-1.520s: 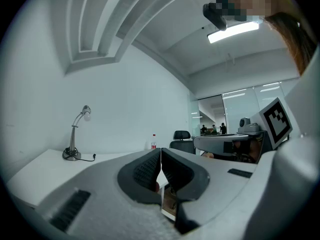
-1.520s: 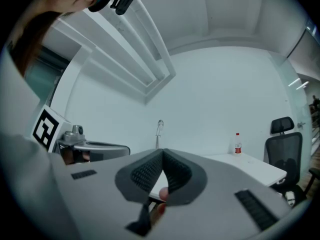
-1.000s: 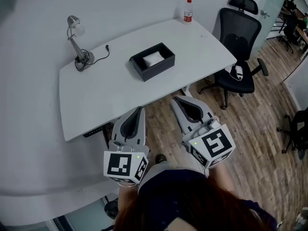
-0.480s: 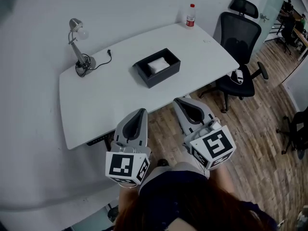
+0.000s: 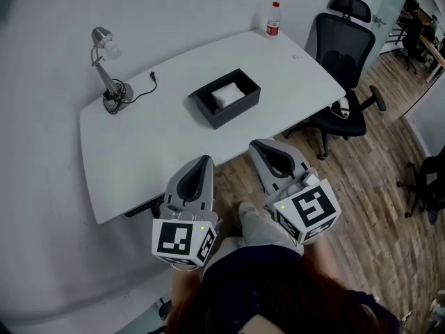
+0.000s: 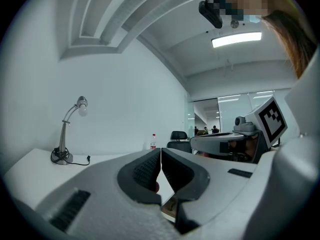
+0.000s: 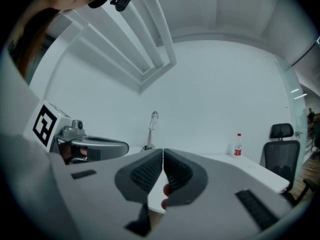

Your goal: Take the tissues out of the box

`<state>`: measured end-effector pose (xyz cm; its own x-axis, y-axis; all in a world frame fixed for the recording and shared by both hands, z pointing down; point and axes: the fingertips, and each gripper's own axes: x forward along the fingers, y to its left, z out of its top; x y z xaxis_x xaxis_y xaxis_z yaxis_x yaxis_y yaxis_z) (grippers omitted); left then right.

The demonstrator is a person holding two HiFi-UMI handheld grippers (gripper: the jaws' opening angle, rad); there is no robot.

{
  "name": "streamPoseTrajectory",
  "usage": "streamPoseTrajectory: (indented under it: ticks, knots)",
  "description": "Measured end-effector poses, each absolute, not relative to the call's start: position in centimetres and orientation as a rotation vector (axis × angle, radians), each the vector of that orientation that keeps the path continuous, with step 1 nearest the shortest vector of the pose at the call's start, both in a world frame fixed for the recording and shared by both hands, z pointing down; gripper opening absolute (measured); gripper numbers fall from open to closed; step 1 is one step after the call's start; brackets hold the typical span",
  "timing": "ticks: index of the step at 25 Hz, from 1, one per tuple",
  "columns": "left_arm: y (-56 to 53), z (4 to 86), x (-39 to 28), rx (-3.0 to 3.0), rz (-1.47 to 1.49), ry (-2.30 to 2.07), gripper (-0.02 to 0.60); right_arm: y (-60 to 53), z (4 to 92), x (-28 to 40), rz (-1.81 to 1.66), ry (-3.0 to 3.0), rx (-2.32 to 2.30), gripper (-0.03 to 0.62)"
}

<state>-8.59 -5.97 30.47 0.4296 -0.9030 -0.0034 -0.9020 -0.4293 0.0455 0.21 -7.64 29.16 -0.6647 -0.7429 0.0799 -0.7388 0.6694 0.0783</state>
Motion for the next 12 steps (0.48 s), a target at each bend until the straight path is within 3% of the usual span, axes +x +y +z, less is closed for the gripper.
streamPoseTrajectory:
  ticks: [12]
  knots:
    - [-10.0, 30.7, -9.0, 2.624, -0.04, -1.66, 0.025, -12.0, 29.3, -0.6, -0.044, -2.77, 1.217, 0.035]
